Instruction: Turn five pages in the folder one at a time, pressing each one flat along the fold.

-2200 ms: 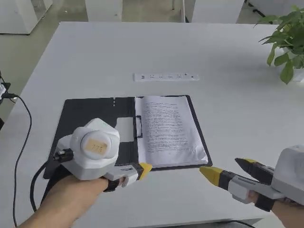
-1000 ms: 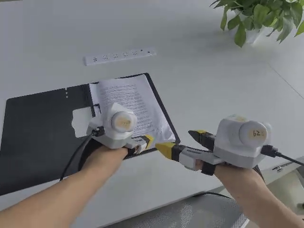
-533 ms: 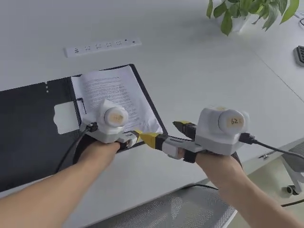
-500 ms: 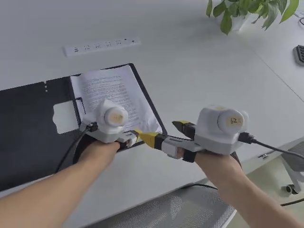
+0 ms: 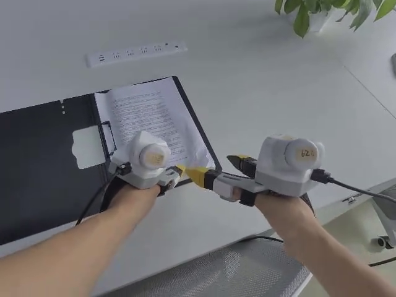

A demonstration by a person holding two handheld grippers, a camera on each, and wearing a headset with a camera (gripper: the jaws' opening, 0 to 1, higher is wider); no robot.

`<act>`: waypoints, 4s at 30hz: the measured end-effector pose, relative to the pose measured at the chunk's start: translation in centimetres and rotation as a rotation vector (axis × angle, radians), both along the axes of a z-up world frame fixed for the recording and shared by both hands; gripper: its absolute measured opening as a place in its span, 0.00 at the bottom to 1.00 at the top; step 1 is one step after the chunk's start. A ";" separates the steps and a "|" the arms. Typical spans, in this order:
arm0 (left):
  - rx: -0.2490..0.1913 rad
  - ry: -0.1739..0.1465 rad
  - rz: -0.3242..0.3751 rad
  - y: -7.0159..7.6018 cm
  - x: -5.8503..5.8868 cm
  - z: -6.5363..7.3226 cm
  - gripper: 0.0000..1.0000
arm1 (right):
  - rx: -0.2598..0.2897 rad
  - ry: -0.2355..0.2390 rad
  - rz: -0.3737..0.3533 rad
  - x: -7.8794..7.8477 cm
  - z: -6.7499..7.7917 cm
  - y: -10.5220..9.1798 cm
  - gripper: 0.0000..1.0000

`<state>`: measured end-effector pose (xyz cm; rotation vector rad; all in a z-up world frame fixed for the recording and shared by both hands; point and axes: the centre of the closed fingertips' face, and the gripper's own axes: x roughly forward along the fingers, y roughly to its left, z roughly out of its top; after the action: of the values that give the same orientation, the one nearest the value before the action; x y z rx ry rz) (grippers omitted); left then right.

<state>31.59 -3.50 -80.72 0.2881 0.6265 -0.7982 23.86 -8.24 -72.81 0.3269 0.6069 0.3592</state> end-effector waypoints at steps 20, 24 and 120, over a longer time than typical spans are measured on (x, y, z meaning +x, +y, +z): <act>0.010 0.004 -0.010 0.1 0.2 -0.3 0.14 | 0.010 0.033 -0.024 1.4 -2.4 -0.5 0.53; 0.012 0.004 -0.004 0.2 0.3 -0.2 0.12 | 0.028 0.054 -0.045 2.0 -3.1 -0.6 0.48; -0.195 -0.069 0.377 21.2 -4.1 10.3 0.14 | 0.185 -0.084 0.275 3.9 3.5 20.3 0.00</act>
<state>27.53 17.71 -70.44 0.0162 0.5133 -0.4795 27.80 12.05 -69.28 0.4046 0.5379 0.6926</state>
